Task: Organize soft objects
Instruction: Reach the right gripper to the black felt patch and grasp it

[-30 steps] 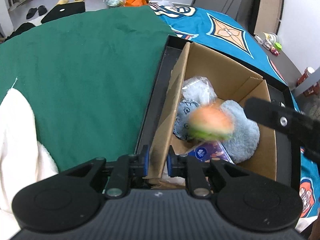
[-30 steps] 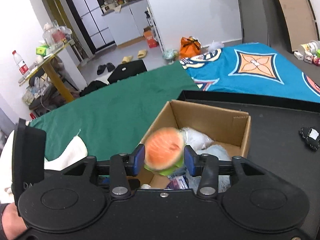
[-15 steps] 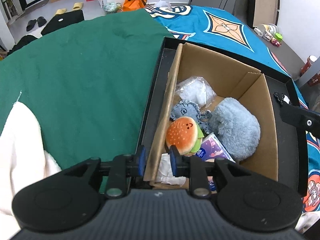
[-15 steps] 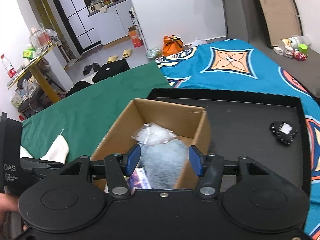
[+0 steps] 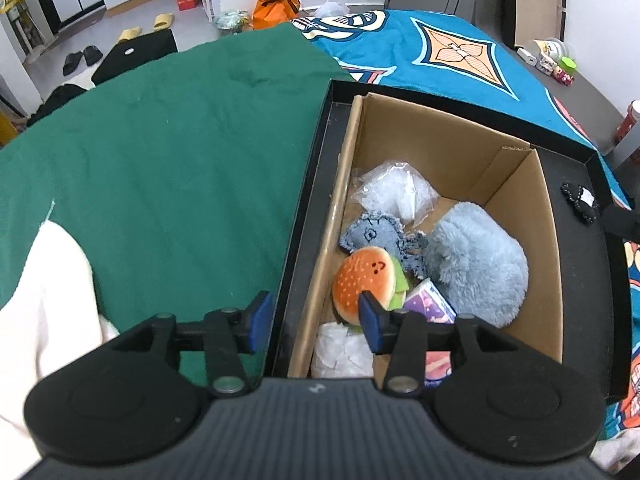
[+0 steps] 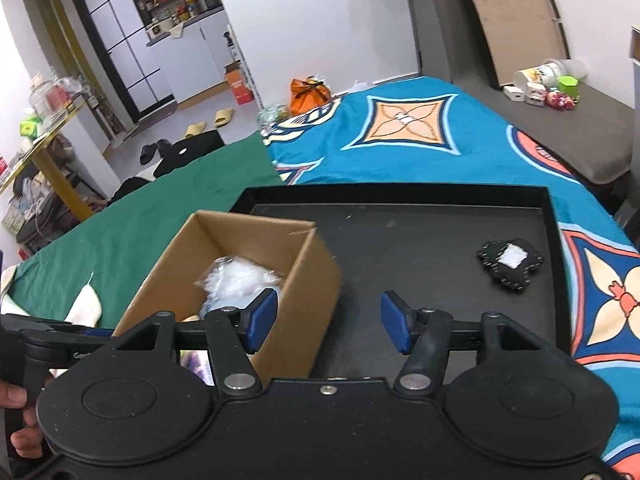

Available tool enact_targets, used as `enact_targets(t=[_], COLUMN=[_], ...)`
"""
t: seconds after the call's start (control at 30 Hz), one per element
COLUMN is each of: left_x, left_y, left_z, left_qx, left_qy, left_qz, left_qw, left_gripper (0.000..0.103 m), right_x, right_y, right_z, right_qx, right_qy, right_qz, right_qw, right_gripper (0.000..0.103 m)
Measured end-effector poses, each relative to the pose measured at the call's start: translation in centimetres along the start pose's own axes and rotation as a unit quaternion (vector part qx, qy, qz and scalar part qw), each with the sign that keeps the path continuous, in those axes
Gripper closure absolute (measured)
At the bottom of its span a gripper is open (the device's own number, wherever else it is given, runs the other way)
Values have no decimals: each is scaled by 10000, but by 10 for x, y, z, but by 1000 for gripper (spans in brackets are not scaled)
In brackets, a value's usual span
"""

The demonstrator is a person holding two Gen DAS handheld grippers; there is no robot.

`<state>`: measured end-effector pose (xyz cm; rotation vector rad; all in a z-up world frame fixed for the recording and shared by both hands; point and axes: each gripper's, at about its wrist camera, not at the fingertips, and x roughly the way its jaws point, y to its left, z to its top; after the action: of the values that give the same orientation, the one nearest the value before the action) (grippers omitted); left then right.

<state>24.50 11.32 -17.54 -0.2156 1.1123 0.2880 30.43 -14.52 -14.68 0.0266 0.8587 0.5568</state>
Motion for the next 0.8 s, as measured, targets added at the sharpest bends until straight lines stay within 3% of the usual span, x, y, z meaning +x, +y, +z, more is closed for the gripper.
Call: enact_targets(t=[0.43,0.6,0.8], left_x=[3,5,12], left_y=[-21,-29,-37], left_z=[18,25,37], left_qx=[89,230,250], left_qy=[-66,-141,-131], left_qz=[363,569,828], left_qw=[9993,9980,9962], left_gripper=[52,51,51], right_x=[14,26,44], right_y=[-65,-96,-122], right_z=[5,-1,-8], right_qx=[405,918,1107], right_qy=[-181,-289,-443], right_qz=[-334,-546,-867], right_qw=[9985,9939,9891], right_gripper=[45,45,45])
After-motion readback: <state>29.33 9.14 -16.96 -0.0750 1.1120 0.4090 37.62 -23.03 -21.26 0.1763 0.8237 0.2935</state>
